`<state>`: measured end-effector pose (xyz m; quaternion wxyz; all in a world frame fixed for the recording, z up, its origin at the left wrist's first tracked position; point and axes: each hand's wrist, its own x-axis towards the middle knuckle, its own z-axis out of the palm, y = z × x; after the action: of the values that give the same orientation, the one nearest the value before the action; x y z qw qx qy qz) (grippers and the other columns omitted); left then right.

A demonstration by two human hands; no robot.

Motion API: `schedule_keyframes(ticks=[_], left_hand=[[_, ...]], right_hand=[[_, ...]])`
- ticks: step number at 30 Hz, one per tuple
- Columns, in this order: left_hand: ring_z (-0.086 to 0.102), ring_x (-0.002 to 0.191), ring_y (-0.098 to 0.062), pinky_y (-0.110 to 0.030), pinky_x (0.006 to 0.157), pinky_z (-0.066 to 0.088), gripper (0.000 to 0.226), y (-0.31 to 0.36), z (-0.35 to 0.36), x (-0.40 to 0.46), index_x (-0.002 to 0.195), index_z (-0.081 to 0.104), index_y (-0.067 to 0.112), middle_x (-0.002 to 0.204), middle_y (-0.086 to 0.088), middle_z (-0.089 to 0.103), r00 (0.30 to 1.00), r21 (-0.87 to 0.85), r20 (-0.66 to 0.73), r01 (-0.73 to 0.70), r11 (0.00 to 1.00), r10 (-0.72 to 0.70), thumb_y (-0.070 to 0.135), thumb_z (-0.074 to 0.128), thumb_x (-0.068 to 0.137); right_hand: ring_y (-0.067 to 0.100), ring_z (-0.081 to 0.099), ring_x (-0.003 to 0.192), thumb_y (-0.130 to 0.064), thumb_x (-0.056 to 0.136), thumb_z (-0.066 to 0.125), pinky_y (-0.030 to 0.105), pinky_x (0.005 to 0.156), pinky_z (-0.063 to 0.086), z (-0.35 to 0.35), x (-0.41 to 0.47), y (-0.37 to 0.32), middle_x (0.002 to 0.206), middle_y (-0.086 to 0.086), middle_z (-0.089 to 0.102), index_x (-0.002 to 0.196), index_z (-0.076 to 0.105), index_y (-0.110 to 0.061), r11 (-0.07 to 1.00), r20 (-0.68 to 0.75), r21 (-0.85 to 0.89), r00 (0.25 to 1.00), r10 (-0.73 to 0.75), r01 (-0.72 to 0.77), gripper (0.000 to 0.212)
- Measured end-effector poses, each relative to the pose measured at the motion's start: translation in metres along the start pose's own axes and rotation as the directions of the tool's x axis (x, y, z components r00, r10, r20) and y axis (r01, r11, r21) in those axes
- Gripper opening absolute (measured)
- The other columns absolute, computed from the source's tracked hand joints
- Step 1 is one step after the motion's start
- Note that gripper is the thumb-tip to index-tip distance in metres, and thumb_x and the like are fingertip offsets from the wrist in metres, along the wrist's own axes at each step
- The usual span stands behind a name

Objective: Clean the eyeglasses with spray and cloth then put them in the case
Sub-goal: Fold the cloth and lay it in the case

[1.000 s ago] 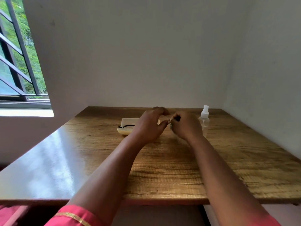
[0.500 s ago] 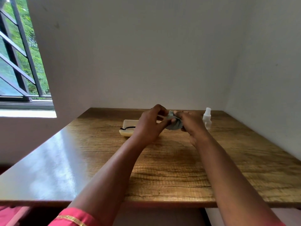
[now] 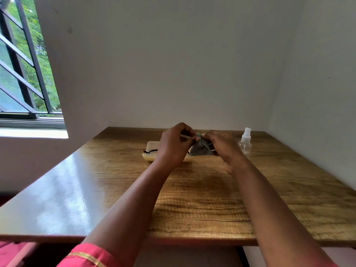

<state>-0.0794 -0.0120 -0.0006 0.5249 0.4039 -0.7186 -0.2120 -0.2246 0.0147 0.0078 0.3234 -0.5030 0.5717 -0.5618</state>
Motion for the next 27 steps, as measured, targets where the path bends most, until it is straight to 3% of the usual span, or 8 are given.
schedule_keyframes(ticks=[2,6,12,16,18,20,22,27], left_hand=[[0.065,0.077,0.001,-0.008,0.063,0.047,0.018,0.002,-0.001,-0.001,0.091,0.066,0.016,0.086,0.009,0.070,0.999,0.000,-0.028,-0.015,1.000,0.015,0.018,0.079,0.079],[0.066,0.078,0.000,-0.010,0.066,0.050,0.010,0.002,0.000,-0.001,0.090,0.072,0.017,0.086,0.008,0.071,1.000,0.015,-0.003,-0.015,1.000,0.015,0.017,0.077,0.081],[0.063,0.079,-0.004,-0.004,0.061,0.042,0.005,0.006,0.000,-0.001,0.088,0.069,0.018,0.088,0.006,0.069,1.000,0.026,0.009,-0.016,1.000,0.015,0.012,0.068,0.087],[0.058,0.079,0.001,-0.002,0.058,0.036,0.009,0.007,-0.002,-0.001,0.092,0.064,0.018,0.094,0.005,0.066,1.000,0.042,-0.026,-0.004,0.999,0.005,0.010,0.060,0.091],[0.058,0.085,0.000,-0.005,0.065,0.039,0.011,0.007,-0.005,0.001,0.091,0.063,0.021,0.099,0.004,0.063,0.998,-0.013,-0.062,0.006,1.000,-0.006,0.011,0.059,0.092],[0.060,0.090,-0.006,-0.020,0.073,0.048,0.011,0.008,-0.008,0.001,0.090,0.064,0.023,0.100,0.003,0.062,0.998,-0.116,-0.049,0.034,0.993,-0.040,0.013,0.059,0.092],[0.061,0.086,-0.008,-0.030,0.075,0.052,0.011,0.011,-0.007,-0.001,0.090,0.064,0.023,0.094,0.005,0.065,0.998,-0.175,-0.002,0.068,0.982,-0.069,0.013,0.060,0.092],[0.069,0.085,-0.015,-0.038,0.080,0.054,0.007,0.013,-0.006,-0.003,0.095,0.064,0.016,0.087,0.000,0.073,0.998,-0.202,0.020,0.064,0.977,-0.061,0.010,0.061,0.092]], right_hand=[[0.025,0.060,0.080,-0.027,0.092,0.062,0.033,0.069,0.045,0.000,0.000,0.000,0.097,0.022,0.070,0.096,0.069,0.005,1.000,0.003,-0.007,1.000,-0.014,0.014,0.033],[0.024,0.060,0.080,-0.028,0.091,0.062,0.035,0.070,0.045,0.000,0.001,0.000,0.100,0.022,0.070,0.095,0.070,0.003,1.000,0.012,-0.021,1.000,-0.023,0.023,0.032],[0.024,0.061,0.082,-0.028,0.092,0.060,0.033,0.069,0.045,0.002,0.001,0.001,0.099,0.021,0.070,0.094,0.071,0.001,0.998,0.026,-0.048,0.999,-0.031,0.032,0.032],[0.015,0.063,0.078,-0.025,0.096,0.054,0.026,0.063,0.042,-0.002,-0.001,0.000,0.087,0.004,0.071,0.088,0.072,-0.010,0.999,0.011,-0.043,1.000,-0.028,0.029,0.025],[0.015,0.061,0.076,-0.024,0.097,0.051,0.025,0.062,0.041,-0.004,0.000,0.001,0.082,0.002,0.068,0.083,0.069,-0.014,0.999,-0.023,-0.034,0.999,-0.030,0.030,0.025],[0.014,0.059,0.075,-0.022,0.098,0.048,0.024,0.063,0.041,-0.004,-0.001,0.000,0.081,0.003,0.067,0.080,0.067,-0.015,0.998,-0.037,-0.017,0.998,-0.053,0.053,0.026],[0.013,0.060,0.077,-0.022,0.098,0.050,0.023,0.064,0.042,-0.001,-0.001,-0.001,0.085,0.003,0.069,0.085,0.069,-0.014,0.996,-0.018,0.000,0.995,-0.094,0.094,0.024],[0.014,0.063,0.089,-0.025,0.095,0.059,0.022,0.059,0.049,0.001,-0.001,-0.002,0.101,0.006,0.071,0.102,0.072,-0.013,0.984,0.080,0.102,0.984,-0.156,0.148,0.018]])
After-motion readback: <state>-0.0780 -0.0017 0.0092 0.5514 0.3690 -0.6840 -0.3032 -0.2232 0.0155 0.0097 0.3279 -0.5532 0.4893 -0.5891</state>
